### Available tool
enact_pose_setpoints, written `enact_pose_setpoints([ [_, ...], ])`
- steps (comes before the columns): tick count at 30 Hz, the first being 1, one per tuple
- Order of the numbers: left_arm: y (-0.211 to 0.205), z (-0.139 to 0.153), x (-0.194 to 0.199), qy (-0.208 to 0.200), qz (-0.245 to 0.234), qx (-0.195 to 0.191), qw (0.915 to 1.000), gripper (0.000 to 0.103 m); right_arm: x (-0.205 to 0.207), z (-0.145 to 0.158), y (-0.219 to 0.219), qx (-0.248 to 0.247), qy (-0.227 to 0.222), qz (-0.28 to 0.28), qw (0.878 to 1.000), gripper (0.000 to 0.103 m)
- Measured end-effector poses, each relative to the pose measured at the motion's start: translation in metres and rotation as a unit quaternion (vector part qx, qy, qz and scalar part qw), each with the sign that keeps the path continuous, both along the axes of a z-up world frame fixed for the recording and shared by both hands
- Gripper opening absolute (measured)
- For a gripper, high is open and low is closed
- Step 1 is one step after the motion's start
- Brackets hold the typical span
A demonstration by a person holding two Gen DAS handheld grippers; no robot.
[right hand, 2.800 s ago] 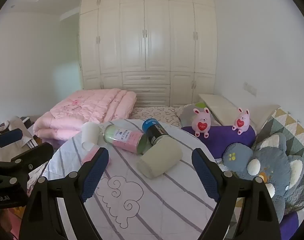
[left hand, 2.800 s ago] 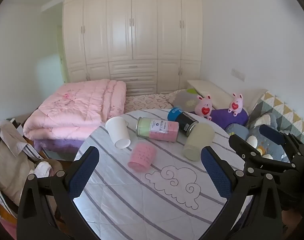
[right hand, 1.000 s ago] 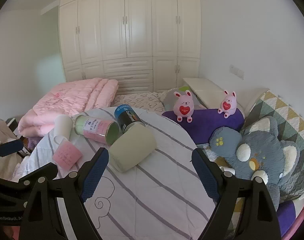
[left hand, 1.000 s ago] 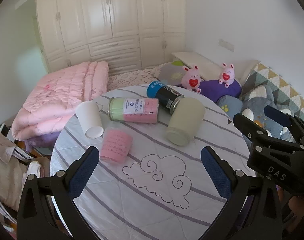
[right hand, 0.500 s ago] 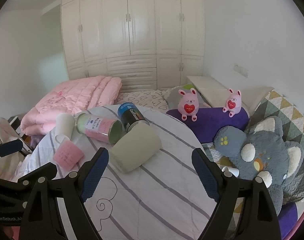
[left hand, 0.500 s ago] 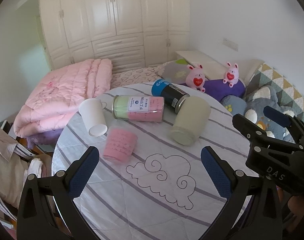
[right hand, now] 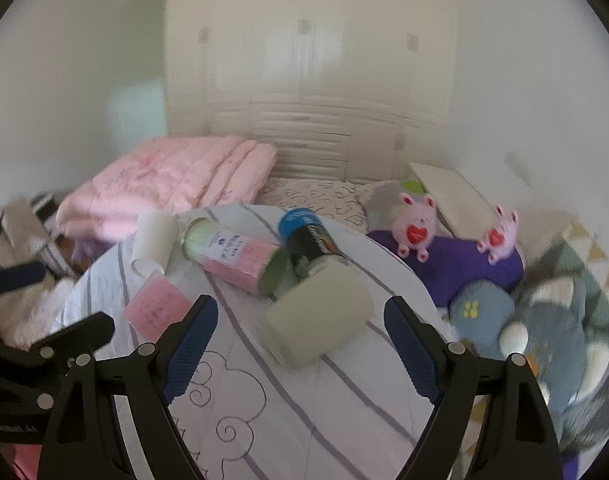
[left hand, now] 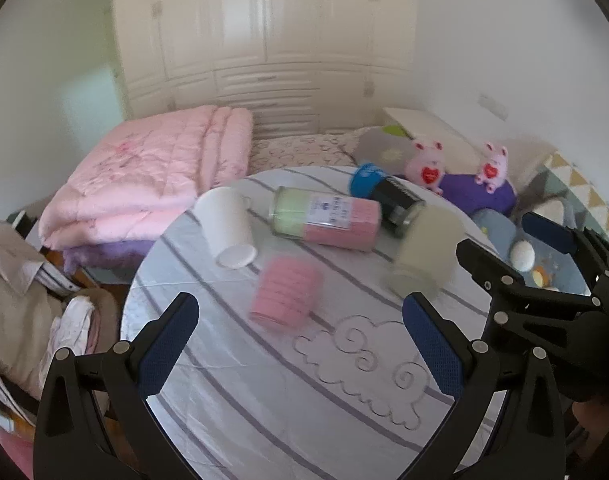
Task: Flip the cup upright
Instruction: 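Close the right gripper around the middle of the clear jar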
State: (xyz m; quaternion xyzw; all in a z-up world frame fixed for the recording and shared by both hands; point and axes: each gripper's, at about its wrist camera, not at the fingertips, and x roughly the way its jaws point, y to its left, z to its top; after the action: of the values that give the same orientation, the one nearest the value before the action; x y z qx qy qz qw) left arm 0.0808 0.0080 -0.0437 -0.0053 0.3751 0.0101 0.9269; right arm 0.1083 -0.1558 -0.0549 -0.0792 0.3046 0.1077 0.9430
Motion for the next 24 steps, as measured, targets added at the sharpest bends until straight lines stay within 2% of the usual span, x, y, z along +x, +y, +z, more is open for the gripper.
enact_pose_setpoints([
  [8,0.034,-0.011,0.029,0.018,0.042,-0.015,0.9989,0.103,0.044,-0.011,0.043,-0.055,0.031,0.075,0.995,0.086],
  [11,0.045,-0.017,0.040,0.024,0.052,-0.020,0.9981,0.103,0.059,-0.017,0.055,-0.062,0.052,0.101,0.992,0.086],
  [18,0.065,-0.029,0.065,0.036,0.067,-0.034,0.9965,0.103,0.106,-0.033,0.085,-0.080,0.120,0.164,0.976,0.086],
  [24,0.074,-0.038,0.083,0.041,0.067,-0.036,0.9963,0.103,0.139,-0.047,0.105,-0.124,0.139,0.193,0.963,0.086],
])
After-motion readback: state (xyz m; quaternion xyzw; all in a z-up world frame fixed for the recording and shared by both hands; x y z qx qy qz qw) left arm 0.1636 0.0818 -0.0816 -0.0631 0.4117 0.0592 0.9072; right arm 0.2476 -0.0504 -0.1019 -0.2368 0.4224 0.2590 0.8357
